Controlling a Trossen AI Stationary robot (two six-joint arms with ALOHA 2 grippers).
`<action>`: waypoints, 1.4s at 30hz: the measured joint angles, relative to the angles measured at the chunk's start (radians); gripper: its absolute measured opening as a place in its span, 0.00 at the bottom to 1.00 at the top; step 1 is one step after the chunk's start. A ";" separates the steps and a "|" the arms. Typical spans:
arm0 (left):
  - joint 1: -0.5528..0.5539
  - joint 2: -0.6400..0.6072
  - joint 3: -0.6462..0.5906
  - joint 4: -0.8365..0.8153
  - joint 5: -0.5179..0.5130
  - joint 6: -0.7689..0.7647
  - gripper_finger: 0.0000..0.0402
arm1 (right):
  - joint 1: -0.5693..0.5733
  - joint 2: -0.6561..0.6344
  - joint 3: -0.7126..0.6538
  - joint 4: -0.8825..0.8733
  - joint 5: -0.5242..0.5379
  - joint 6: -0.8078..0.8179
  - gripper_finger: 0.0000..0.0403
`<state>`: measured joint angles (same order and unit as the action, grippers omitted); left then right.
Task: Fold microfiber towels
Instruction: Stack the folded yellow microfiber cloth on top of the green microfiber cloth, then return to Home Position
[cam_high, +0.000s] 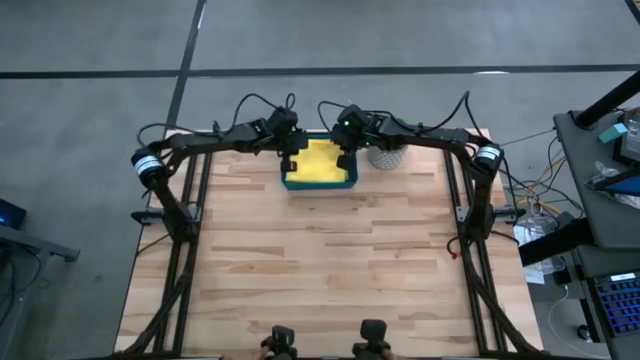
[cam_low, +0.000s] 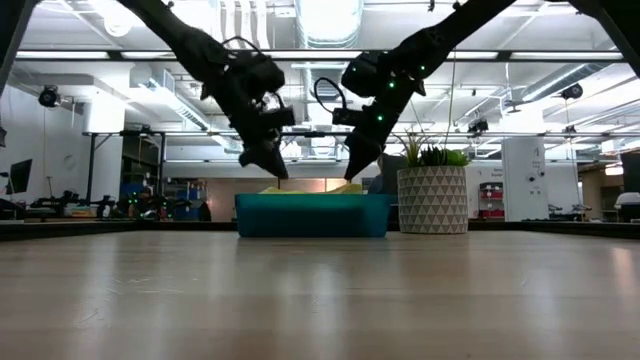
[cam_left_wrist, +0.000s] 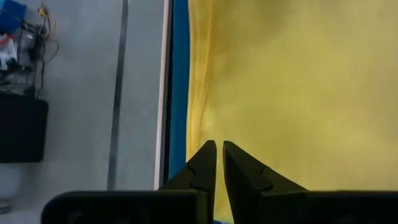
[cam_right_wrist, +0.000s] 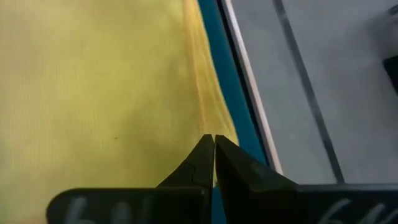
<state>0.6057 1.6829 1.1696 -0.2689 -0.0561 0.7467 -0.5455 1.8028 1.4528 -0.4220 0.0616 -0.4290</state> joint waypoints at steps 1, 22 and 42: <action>0.008 0.014 -0.001 0.014 -0.001 0.000 0.04 | -0.006 0.000 0.000 0.006 -0.002 0.001 0.02; 0.016 0.109 -0.002 -0.082 -0.107 -0.174 0.04 | -0.021 0.078 0.002 0.107 0.018 -0.042 0.02; -0.032 -0.061 0.004 -0.087 -0.109 -0.247 0.04 | 0.037 -0.051 -0.008 0.014 0.036 -0.005 0.02</action>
<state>0.5738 1.6218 1.1734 -0.3561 -0.1655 0.5001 -0.5090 1.7523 1.4453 -0.4076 0.0980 -0.4344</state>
